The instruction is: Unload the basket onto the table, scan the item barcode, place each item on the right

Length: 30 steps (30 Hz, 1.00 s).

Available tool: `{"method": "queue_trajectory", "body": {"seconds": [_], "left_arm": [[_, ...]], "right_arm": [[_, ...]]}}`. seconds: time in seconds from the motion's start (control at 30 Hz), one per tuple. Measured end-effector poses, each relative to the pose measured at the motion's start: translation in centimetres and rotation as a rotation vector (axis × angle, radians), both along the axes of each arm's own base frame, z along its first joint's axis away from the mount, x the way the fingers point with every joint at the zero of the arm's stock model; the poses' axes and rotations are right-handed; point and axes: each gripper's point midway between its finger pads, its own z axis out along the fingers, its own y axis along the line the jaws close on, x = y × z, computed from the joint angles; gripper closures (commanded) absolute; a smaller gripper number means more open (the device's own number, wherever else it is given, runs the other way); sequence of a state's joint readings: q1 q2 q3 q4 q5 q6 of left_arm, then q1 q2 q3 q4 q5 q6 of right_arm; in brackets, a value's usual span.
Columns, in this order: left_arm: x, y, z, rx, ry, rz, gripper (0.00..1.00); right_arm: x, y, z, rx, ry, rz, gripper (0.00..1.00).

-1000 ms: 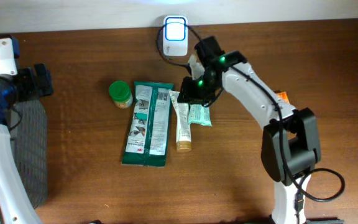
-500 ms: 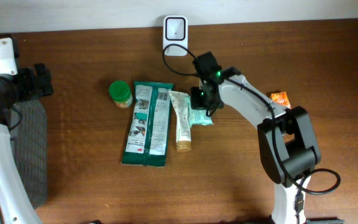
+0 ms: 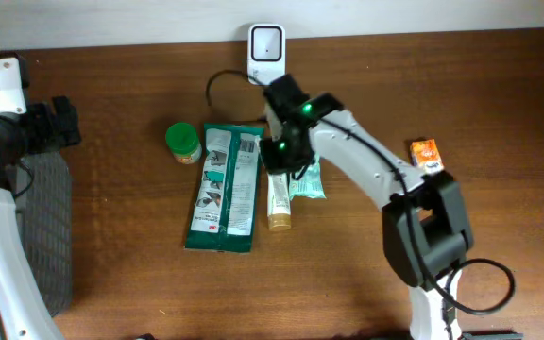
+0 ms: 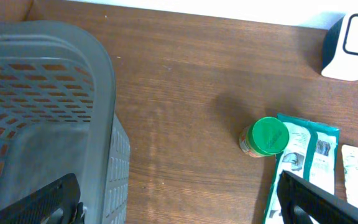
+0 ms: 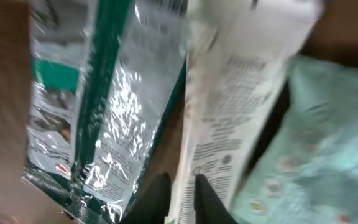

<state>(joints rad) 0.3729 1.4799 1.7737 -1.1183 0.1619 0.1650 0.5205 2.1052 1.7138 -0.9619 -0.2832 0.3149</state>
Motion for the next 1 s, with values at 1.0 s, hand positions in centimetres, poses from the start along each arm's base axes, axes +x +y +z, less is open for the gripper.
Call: {"method": "queue_trajectory", "body": {"seconds": [1.0], "left_arm": [[0.0, 0.0, 0.0, 0.001, -0.001, 0.0, 0.01]], "right_arm": [[-2.6, -9.2, -4.1, -0.148, 0.194, -0.167, 0.84]]}}
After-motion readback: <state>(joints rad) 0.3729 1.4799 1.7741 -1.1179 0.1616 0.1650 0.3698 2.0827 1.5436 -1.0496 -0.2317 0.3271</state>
